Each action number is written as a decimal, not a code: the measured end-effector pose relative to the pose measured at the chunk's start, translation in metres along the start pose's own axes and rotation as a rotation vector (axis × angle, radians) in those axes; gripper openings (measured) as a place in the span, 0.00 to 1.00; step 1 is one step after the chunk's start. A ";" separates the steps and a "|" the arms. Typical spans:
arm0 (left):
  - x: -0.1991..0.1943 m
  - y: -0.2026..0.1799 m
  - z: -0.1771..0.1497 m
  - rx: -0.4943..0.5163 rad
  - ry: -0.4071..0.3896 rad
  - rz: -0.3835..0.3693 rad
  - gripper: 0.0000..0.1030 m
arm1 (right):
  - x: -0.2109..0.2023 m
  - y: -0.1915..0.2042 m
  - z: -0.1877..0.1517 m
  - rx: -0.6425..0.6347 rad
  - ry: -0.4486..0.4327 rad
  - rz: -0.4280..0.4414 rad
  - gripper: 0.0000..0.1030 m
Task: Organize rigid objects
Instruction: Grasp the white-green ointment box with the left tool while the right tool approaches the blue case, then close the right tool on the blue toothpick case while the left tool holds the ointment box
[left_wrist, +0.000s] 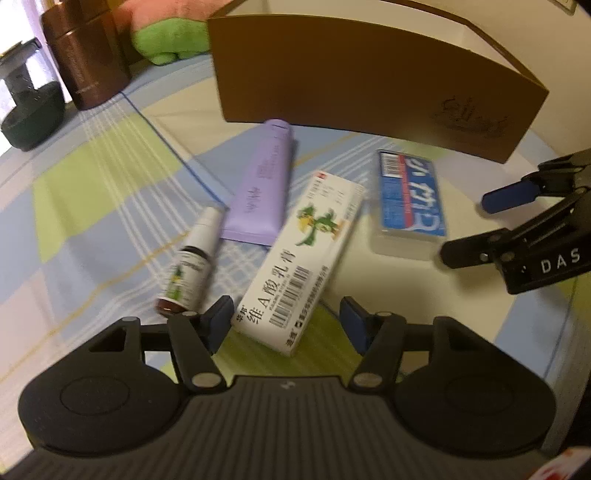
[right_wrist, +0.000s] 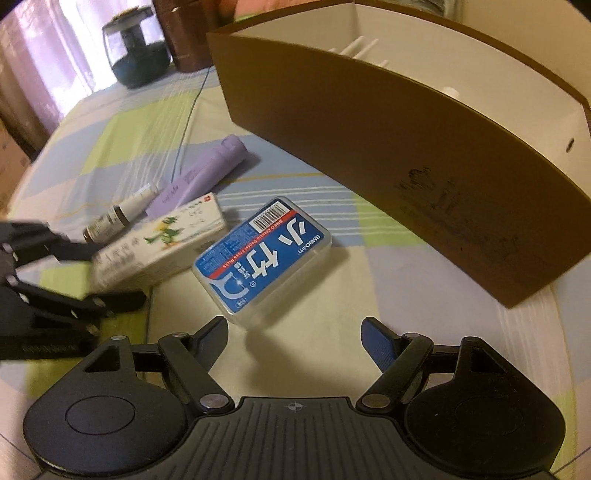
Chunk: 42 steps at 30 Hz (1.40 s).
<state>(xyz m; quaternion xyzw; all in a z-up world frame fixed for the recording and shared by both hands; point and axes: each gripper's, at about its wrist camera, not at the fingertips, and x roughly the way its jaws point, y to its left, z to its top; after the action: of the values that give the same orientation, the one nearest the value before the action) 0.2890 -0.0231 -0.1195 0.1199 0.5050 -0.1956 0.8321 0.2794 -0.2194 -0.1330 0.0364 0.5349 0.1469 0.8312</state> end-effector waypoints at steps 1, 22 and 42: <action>0.000 -0.002 0.000 -0.003 0.002 -0.011 0.49 | -0.002 -0.001 0.000 0.018 -0.004 0.013 0.74; 0.003 -0.031 0.003 -0.140 0.045 0.002 0.32 | -0.018 -0.015 -0.002 0.093 -0.028 0.002 0.74; -0.020 0.006 -0.024 -0.317 0.043 0.105 0.32 | 0.026 0.005 0.026 0.272 0.024 0.041 0.74</action>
<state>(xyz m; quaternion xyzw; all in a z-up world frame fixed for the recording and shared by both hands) 0.2647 -0.0039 -0.1128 0.0177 0.5404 -0.0670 0.8385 0.3116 -0.2045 -0.1435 0.1578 0.5590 0.0907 0.8089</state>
